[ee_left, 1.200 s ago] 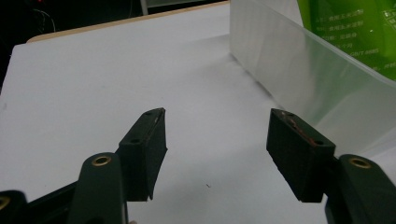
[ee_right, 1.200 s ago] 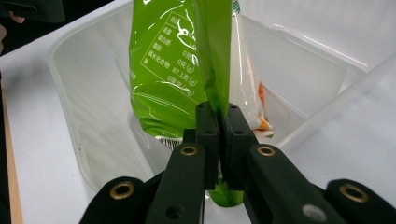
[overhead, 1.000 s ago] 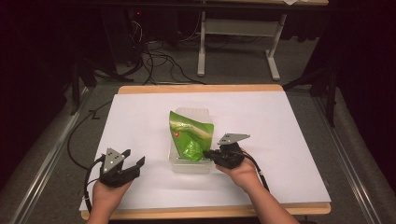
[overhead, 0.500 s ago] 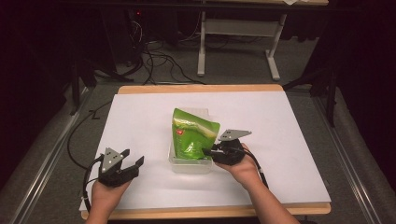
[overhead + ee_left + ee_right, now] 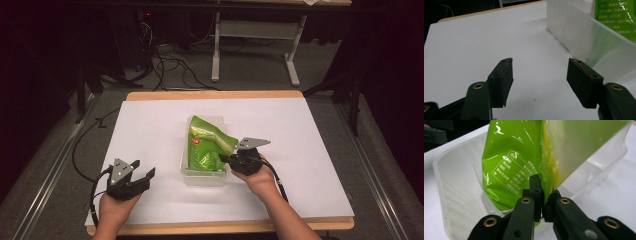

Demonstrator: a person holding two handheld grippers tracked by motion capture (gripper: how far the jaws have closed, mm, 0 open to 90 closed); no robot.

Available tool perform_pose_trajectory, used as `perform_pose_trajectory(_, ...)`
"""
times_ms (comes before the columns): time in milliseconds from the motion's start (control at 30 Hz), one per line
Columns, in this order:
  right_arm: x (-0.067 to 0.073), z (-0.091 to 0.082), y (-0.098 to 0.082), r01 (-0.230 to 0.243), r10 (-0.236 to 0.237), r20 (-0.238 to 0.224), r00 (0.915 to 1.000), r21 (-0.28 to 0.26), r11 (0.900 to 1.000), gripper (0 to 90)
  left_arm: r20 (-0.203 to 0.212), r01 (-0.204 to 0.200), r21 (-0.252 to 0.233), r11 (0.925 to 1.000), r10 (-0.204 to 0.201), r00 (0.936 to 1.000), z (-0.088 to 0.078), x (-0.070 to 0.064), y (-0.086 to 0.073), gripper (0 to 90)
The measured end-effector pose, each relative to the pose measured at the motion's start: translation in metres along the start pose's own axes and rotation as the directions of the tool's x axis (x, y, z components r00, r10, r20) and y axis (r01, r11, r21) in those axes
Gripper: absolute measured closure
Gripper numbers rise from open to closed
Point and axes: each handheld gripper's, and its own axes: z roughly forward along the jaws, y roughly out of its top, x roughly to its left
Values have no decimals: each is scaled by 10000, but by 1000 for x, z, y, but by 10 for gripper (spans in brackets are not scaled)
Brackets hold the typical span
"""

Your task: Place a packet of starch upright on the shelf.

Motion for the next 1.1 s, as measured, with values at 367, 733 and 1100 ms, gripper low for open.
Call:
perform_pose_trajectory(367,3,-38,11,114,-92,137,9999,-1693,9855,419,36,13,-100,9999,-13,10000,-1,2,0,383)
perform_pose_trajectory(733,-32,-91,-23,-120,417,1786,9830,-1647,9863,302,2,-15,-68,10000,15,10000,-1,4,0,382)
perform_pose_trajectory(1100,-65,-141,-71,-510,927,3728,9233,-1201,9914,300,-204,-30,50,10000,31,9998,-1,10,0,382)
